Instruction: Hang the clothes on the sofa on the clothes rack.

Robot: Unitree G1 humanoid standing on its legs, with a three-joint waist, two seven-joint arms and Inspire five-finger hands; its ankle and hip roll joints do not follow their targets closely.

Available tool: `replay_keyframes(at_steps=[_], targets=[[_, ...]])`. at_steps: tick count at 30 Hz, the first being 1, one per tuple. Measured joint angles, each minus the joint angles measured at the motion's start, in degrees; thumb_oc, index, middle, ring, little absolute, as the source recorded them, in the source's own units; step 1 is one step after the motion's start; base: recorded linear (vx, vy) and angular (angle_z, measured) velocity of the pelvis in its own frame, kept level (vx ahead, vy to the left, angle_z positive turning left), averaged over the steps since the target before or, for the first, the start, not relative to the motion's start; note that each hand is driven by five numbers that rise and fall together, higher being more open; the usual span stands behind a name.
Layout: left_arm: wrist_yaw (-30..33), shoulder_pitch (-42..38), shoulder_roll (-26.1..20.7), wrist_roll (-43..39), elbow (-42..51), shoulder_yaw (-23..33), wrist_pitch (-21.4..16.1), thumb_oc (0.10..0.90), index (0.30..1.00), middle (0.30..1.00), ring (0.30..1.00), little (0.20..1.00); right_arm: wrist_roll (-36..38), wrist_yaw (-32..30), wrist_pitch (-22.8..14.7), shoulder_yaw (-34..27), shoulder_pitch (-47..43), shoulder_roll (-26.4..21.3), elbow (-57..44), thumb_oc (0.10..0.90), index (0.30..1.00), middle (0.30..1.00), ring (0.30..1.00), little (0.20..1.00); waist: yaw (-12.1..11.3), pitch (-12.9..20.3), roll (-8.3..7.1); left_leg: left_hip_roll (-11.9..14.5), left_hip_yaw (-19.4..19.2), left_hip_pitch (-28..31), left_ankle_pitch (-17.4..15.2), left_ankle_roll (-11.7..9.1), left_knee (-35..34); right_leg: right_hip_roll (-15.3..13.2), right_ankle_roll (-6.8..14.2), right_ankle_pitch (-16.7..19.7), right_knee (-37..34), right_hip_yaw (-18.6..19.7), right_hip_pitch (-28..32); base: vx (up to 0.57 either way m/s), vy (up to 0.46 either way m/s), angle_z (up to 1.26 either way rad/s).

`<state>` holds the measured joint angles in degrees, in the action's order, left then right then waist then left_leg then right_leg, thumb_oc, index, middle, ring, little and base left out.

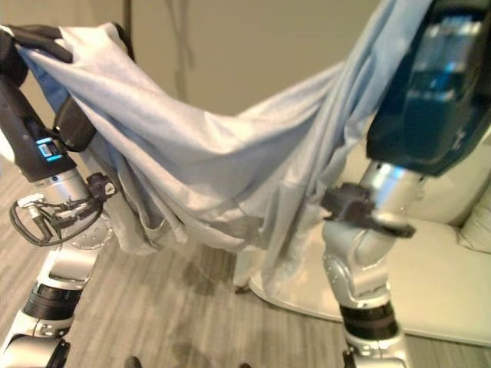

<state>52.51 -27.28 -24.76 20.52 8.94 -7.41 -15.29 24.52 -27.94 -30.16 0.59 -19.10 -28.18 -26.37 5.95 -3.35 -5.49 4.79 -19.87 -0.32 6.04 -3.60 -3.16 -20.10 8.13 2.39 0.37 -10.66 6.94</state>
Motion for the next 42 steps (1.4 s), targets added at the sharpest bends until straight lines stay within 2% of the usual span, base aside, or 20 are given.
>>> replay_keyframes(at_steps=[6,7,10,12,16,18,21,22,25,27,28,31,33,35,37,38,39,40,41,42], targets=[[2.34,-1.89,-2.26,2.64,-2.06,-0.09,0.31,0.400,0.300,0.300,0.300,0.300,-3.77,-2.98,3.43,0.09,-0.19,0.79,0.69,0.400,0.300,0.300,0.300,0.300,-1.81,1.04,4.03,-6.35,-0.87,2.00,-3.23,6.32,-0.38,-7.64,3.13,10.72,16.89,1.72,-9.05,0.23,0.427,0.12],[2.53,-1.95,-1.91,2.59,-3.11,-0.25,0.64,0.400,0.300,0.300,0.300,0.300,-5.20,-3.84,3.45,-0.30,0.31,1.77,1.47,0.400,0.300,0.300,0.300,0.300,-1.15,1.00,5.25,-7.02,-0.76,3.86,-3.73,7.05,-1.60,-8.32,2.79,8.54,25.22,0.00,-12.13,0.22,0.359,-0.20],[3.59,-2.65,-0.67,2.10,-5.53,0.16,1.22,0.400,0.300,0.300,0.300,0.300,-7.30,-4.98,4.53,0.44,0.75,1.51,3.63,0.400,0.300,0.300,0.300,0.300,-0.74,0.51,5.46,-8.11,-2.15,5.34,-6.59,11.03,-1.95,-2.97,1.61,-3.85,36.96,-5.15,-21.52,0.19,0.148,-0.27],[3.27,-2.20,0.05,1.79,-7.49,1.41,2.18,0.400,0.300,0.300,0.300,0.300,-9.59,-5.23,5.44,-0.12,1.54,0.82,3.63,0.400,0.300,0.300,0.300,0.300,0.96,-0.21,6.53,-7.64,-3.78,6.41,-6.76,9.44,-1.96,3.36,-1.36,-8.44,33.97,-6.99,-24.23,0.15,-0.014,-0.20],[1.76,-2.49,-0.41,2.10,-10.39,1.10,3.09,0.400,0.300,0.300,0.300,0.300,-10.86,-6.38,5.31,-0.42,-0.54,0.13,3.63,0.400,0.300,0.300,0.300,0.300,2.26,-0.22,6.36,-7.88,-6.86,8.31,-8.78,7.02,-1.90,8.22,-4.91,-6.43,16.59,-14.18,-25.01,0.17,-0.086,-0.42],[1.78,-3.10,1.01,2.21,-12.65,1.16,3.07,0.400,0.300,0.300,0.300,0.300,-12.12,-6.31,4.94,-0.31,-1.00,-0.53,3.86,0.400,0.300,0.300,0.300,0.300,3.36,-0.19,6.47,-7.14,-6.52,8.63,-10.10,5.86,-1.89,11.98,-1.88,-2.73,9.02,-5.73,-26.36,0.24,-0.088,-0.14],[1.42,-5.13,1.22,2.21,-19.11,-0.39,3.19,0.400,0.300,0.300,0.300,0.300,-13.79,-6.35,5.64,0.27,-1.35,-1.21,4.78,0.400,0.300,0.300,0.300,0.300,5.01,-0.29,5.51,-7.03,-6.25,12.78,-12.05,2.92,-1.94,12.33,-2.65,5.45,1.22,1.49,-23.76,0.29,-0.135,0.11],[0.70,-5.18,1.24,2.28,-19.96,-0.99,3.20,0.400,0.300,0.300,0.300,0.300,-14.61,-6.40,6.07,0.62,-1.46,-2.70,5.97,0.400,0.300,0.300,0.300,0.300,4.91,-0.58,6.06,-5.53,-6.24,15.30,-12.97,1.48,-1.94,13.85,-5.06,10.23,1.63,1.43,-21.84,0.35,-0.212,-0.06],[-0.61,-7.97,1.35,4.51,-19.96,-1.56,3.20,0.400,0.300,0.300,0.300,0.300,-16.79,-7.34,8.48,0.61,-5.15,-7.56,6.90,0.400,0.300,0.300,0.300,0.300,4.51,-0.98,8.20,1.68,-6.49,18.10,-9.80,-3.67,1.72,20.75,-11.45,5.64,1.38,-0.24,-16.43,0.43,-0.344,-0.16],[-0.53,-10.73,-0.86,5.37,-21.15,-1.86,3.90,0.400,0.300,0.300,0.300,0.300,-19.97,-7.29,8.56,1.05,-10.96,-11.21,9.26,0.400,0.300,0.300,0.300,0.300,4.59,-1.09,8.02,5.05,-4.77,17.93,-7.97,-6.06,7.64,22.41,-12.11,0.42,2.28,-0.80,-13.35,0.53,-0.555,0.02],[-0.54,-13.17,-8.45,7.90,-23.58,-1.94,4.34,0.400,0.300,0.300,0.300,0.300,-22.09,-6.78,8.89,2.36,-16.74,-19.09,12.86,0.400,0.300,0.300,0.300,0.300,4.09,-1.13,6.57,7.72,-1.97,15.00,-6.36,-8.53,18.64,23.07,-13.61,-0.98,1.83,-0.71,-10.29,0.30,-0.407,0.11],[1.00,-15.74,-17.11,9.14,-22.74,1.64,6.66,0.400,0.300,0.300,0.300,0.300,-23.39,-7.04,8.10,0.27,-19.11,-21.17,12.90,0.400,0.300,0.300,0.300,0.300,3.11,-0.68,3.45,11.11,1.52,5.47,-5.85,-9.15,37.23,23.72,-15.58,-2.19,0.77,-0.38,-7.49,0.20,-0.208,-0.06],[1.33,-15.73,-20.90,10.05,-20.97,4.44,7.48,0.400,0.300,0.300,0.300,0.300,-23.74,-7.40,7.99,-0.75,-17.53,-20.62,13.20,0.400,0.300,0.300,0.300,0.300,2.21,-0.82,1.38,11.18,1.44,0.22,-7.52,-7.85,41.02,23.69,-15.58,-2.18,-0.21,-0.02,-5.48,0.08,0.049,0.03],[2.55,-13.02,-23.04,13.64,-14.54,8.66,9.42,0.400,0.300,0.300,0.300,0.300,-24.31,-7.34,8.57,-4.50,-11.69,-20.18,13.10,0.400,0.300,0.300,0.300,0.300,0.96,-1.41,-2.15,8.49,-2.13,-3.70,-10.06,-4.04,25.75,21.89,-14.85,-2.55,-1.65,-0.25,-1.45,0.11,0.170,0.28],[3.65,-9.68,-24.44,17.26,-8.67,11.00,10.61,0.400,0.300,0.300,0.300,0.300,-26.12,-7.98,8.53,-7.81,-8.57,-19.87,12.75,0.400,0.300,0.300,0.300,0.300,-0.75,-1.33,-2.58,3.71,0.27,-3.67,-7.41,-1.80,7.22,21.79,-13.00,-3.70,-1.54,-1.02,-0.46,0.08,0.104,-0.08],[4.84,-8.59,-24.45,18.44,-6.92,11.64,10.41,0.400,0.300,0.300,0.300,0.300,-26.30,-8.09,8.67,-9.01,-7.68,-18.81,12.82,0.400,0.300,0.300,0.300,0.300,-0.86,-1.31,-2.36,1.44,0.69,-4.00,-4.79,1.39,1.79,21.89,-11.46,-4.65,-0.74,-1.57,0.10,0.12,0.155,-0.12],[6.21,-6.59,-23.62,20.16,-4.92,11.88,10.34,0.400,0.300,0.300,0.300,0.300,-26.35,-8.01,9.48,-10.25,-5.36,-16.61,12.72,0.400,0.300,0.300,0.300,0.300,-1.67,-1.67,1.84,-0.45,1.50,-4.03,3.60,11.73,-0.01,24.27,-7.38,-6.97,9.11,-1.69,-1.65,0.14,0.160,-0.18],[5.66,-6.51,-23.33,20.13,-4.34,11.86,10.48,0.400,0.300,0.300,0.300,0.300,-26.33,-8.00,9.92,-10.70,-4.43,-17.84,12.66,0.400,0.300,0.300,0.300,0.300,-1.72,-1.55,6.49,1.89,2.11,-4.12,11.31,17.42,0.66,26.46,-6.54,-9.53,17.73,-1.14,-5.16,0.10,0.119,0.03],[6.02,-7.05,-24.28,20.29,-4.50,12.14,10.55,0.400,0.300,0.300,0.300,0.300,-26.47,-8.70,9.78,-10.73,-2.90,-18.27,12.01,0.400,0.300,0.300,0.300,0.300,0.38,0.02,6.54,1.54,2.30,-3.16,8.80,18.61,-1.43,22.94,-9.45,-17.04,25.60,-0.99,-10.43,0.07,0.083,0.27],[6.51,-7.87,-24.54,19.97,-4.60,12.28,10.73,0.400,0.300,0.300,0.300,0.300,-26.49,-8.80,9.66,-10.70,-3.49,-19.90,11.88,0.400,0.300,0.300,0.300,0.300,0.78,0.46,6.35,0.24,3.51,-3.64,8.55,16.77,-2.03,18.70,-7.98,-16.75,23.91,-0.15,-12.94,0.08,0.111,0.45]])
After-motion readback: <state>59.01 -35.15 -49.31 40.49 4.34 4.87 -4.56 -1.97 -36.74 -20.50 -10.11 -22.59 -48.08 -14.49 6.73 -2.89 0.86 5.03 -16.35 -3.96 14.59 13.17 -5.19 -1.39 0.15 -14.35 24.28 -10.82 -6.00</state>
